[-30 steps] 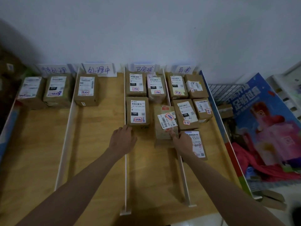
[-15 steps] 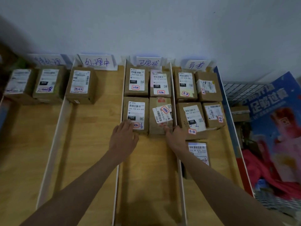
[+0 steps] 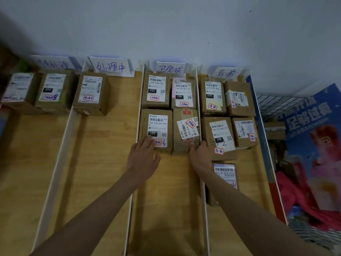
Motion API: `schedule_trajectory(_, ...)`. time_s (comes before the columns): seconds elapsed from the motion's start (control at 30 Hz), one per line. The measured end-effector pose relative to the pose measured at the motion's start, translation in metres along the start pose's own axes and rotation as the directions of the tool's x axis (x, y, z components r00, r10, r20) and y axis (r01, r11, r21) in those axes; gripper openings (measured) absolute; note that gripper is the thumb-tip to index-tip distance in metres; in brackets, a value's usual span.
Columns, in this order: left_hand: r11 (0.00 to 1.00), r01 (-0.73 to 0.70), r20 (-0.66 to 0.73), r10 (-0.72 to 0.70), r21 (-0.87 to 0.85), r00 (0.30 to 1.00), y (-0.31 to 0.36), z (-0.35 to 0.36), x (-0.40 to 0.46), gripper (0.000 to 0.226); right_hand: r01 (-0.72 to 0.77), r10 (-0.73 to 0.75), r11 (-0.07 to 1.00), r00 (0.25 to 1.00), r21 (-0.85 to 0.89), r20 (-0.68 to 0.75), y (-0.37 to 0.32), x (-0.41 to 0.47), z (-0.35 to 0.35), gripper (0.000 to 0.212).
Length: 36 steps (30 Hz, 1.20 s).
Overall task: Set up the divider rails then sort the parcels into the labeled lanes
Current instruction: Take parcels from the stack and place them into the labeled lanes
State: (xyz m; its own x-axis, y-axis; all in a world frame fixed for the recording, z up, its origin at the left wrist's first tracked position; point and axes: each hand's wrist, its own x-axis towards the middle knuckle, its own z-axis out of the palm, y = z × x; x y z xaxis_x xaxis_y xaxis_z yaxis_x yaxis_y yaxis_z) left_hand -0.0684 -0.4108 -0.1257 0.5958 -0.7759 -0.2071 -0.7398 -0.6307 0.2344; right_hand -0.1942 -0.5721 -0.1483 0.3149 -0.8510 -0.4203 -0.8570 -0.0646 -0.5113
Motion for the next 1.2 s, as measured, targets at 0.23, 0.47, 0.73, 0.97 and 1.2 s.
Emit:
schedule_trajectory(0.23,0.997,-0.048,0.081,0.042,0.067,0.996,-0.002,-0.013,0.003,0.053,0.095,-0.106,0.989,0.99,-0.116,-0.091,-0.011,-0.01,-0.017,0.044)
schedule_trajectory(0.47,0.993,-0.022,0.105,0.01,0.112,0.994,0.001,-0.055,-0.002,0.043,0.385,-0.427,0.868,0.901,-0.314,-0.074,-0.044,-0.04,-0.055,0.042)
schedule_trajectory(0.73,0.971,0.129,-0.016,-0.128,0.203,0.992,-0.01,-0.099,-0.082,0.051,0.632,-0.685,0.616,0.725,-0.471,0.077,-0.06,-0.115,-0.082,0.044)
schedule_trajectory(0.97,0.951,0.245,-0.065,-0.237,0.19,0.969,-0.026,-0.124,-0.166,0.053,0.709,-0.713,0.515,0.666,-0.481,0.218,-0.063,-0.179,-0.083,0.046)
schedule_trajectory(1.2,0.904,0.395,-0.131,-0.377,0.166,0.917,-0.056,-0.139,-0.242,0.05,0.803,-0.766,0.434,0.568,-0.409,0.302,-0.088,-0.237,-0.062,0.049)
